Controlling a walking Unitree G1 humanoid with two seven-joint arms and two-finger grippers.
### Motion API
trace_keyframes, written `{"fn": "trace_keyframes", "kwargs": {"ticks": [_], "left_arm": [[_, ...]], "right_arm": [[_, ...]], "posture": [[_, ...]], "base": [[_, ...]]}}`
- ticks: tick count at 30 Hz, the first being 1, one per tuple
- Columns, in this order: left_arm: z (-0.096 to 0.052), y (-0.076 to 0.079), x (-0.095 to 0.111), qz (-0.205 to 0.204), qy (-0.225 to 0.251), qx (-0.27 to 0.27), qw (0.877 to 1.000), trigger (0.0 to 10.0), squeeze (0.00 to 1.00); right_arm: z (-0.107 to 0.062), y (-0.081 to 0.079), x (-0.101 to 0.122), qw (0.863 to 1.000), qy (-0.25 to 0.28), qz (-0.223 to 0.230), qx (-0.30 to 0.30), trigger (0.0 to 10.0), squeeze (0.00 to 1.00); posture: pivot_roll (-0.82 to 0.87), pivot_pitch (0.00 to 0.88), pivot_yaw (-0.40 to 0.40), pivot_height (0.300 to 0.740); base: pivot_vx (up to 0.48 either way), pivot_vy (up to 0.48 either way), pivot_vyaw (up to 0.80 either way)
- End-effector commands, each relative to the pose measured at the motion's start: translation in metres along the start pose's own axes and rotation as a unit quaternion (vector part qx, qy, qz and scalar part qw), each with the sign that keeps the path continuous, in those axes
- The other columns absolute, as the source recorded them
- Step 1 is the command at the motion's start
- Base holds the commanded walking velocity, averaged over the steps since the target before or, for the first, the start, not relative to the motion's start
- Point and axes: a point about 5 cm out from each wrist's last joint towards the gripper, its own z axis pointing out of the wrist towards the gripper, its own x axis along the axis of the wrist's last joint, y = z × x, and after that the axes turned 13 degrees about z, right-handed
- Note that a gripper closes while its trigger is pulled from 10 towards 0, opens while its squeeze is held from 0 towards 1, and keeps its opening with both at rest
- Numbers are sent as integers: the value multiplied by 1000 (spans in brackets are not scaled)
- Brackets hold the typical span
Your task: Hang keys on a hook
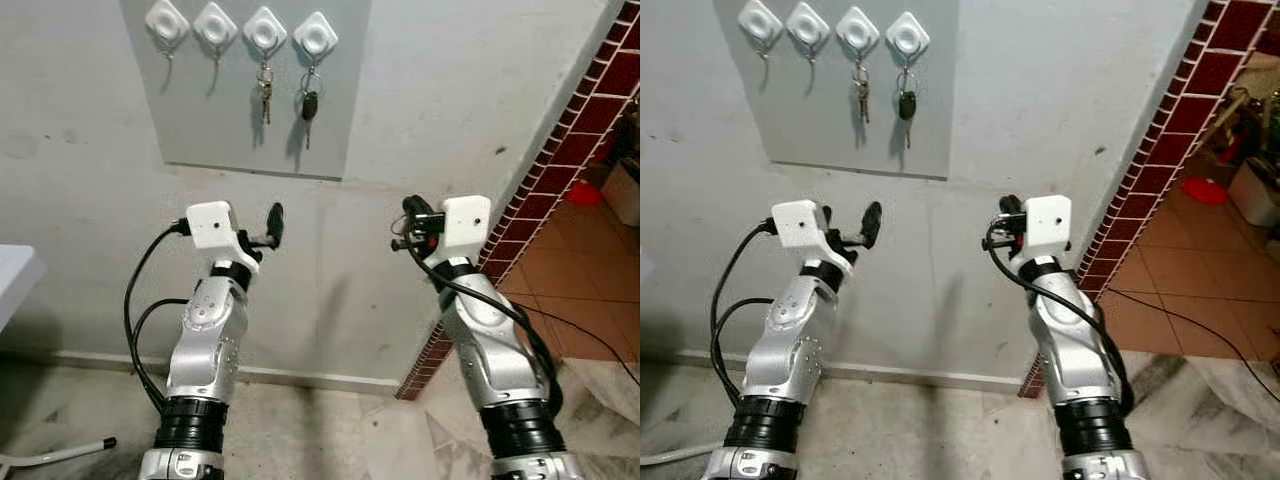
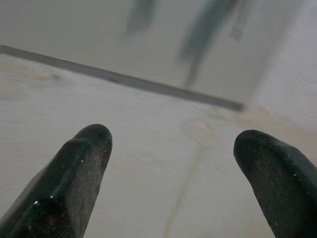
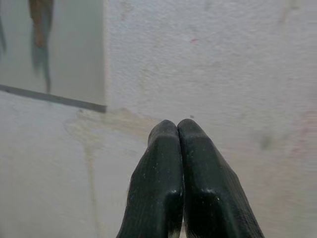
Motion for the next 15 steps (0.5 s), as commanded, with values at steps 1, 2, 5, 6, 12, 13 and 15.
{"fn": "trace_keyframes", "kwargs": {"ticks": [1,2,5,6,12,13,15], "left_arm": [[-2,0,3,14,5,-13,1000,10000,0],[-3,-1,2,25,1,-22,999,10000,0],[-4,-4,2,32,-1,-28,999,10000,0],[-4,-5,2,35,-1,-29,999,10000,0],[-7,-7,0,57,-6,-50,997,10000,0],[-7,-9,0,58,-7,-49,997,10000,0],[-7,-13,1,59,-5,-44,997,10000,0]], "right_arm": [[-2,4,0,1000,-1,-7,3,10000,0],[-4,7,0,1000,-6,-18,9,10000,0],[-4,9,1,999,-9,-32,20,10000,0],[-4,10,2,999,-11,-40,26,10000,0],[-7,13,0,998,-16,-48,43,10000,0],[-7,14,1,997,-14,-52,46,10000,0],[-8,16,2,997,-13,-58,47,10000,0]], "posture": [[-10,0,-39,740],[-12,0,-37,740],[-15,0,-35,740],[-15,0,-37,740],[-11,0,-39,740],[-11,0,-39,740],[-12,0,-37,740]], "base": [[0,0,-719],[0,0,-719],[0,0,-723],[0,0,-725],[0,0,-667],[0,0,0],[0,0,0]]}}
